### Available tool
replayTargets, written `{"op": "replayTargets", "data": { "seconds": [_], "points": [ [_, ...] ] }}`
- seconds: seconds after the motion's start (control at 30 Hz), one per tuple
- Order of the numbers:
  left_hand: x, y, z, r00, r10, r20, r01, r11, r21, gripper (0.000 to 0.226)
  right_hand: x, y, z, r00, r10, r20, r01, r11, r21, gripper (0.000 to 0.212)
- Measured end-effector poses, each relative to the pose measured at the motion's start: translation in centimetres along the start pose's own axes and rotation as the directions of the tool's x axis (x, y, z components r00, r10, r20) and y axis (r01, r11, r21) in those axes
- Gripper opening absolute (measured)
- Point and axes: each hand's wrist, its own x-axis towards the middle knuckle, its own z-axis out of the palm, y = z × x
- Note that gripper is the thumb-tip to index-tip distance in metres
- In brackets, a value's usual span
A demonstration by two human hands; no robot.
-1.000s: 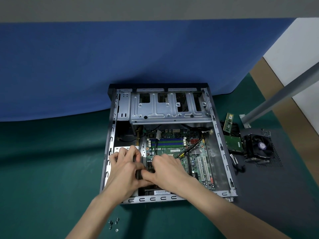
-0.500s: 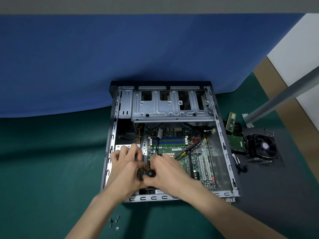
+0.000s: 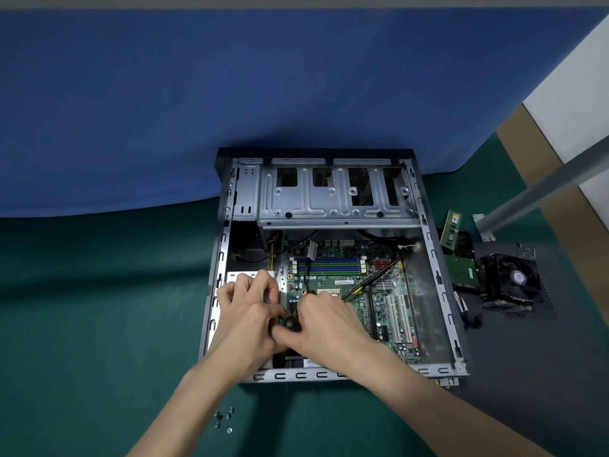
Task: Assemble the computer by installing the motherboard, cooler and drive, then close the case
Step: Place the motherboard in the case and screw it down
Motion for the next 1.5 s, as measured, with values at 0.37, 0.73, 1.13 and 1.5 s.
{"op": "replayTargets", "data": {
  "seconds": [0.37,0.73,1.13,1.5],
  "points": [
    [0.0,-0.1,-0.2,1.000,0.006,0.022,-0.006,1.000,0.001,0.025,0.1,0.7,-0.1,0.999,-0.031,0.018,0.032,0.999,-0.011,0.040],
    [-0.1,0.0,-0.1,1.000,-0.012,0.018,0.012,1.000,-0.001,0.028,0.2,1.2,0.4,0.999,-0.050,0.020,0.050,0.998,0.032,0.040],
    [0.0,0.0,-0.4,0.999,0.004,0.034,-0.003,1.000,-0.021,0.045,0.7,1.5,0.9,1.000,0.005,-0.020,-0.004,0.999,0.036,0.044],
    [0.0,0.0,-0.4,0.999,0.014,0.044,-0.014,1.000,-0.012,0.027,0.6,1.4,0.3,1.000,0.012,-0.012,-0.012,1.000,-0.002,0.045]
  ]
}}
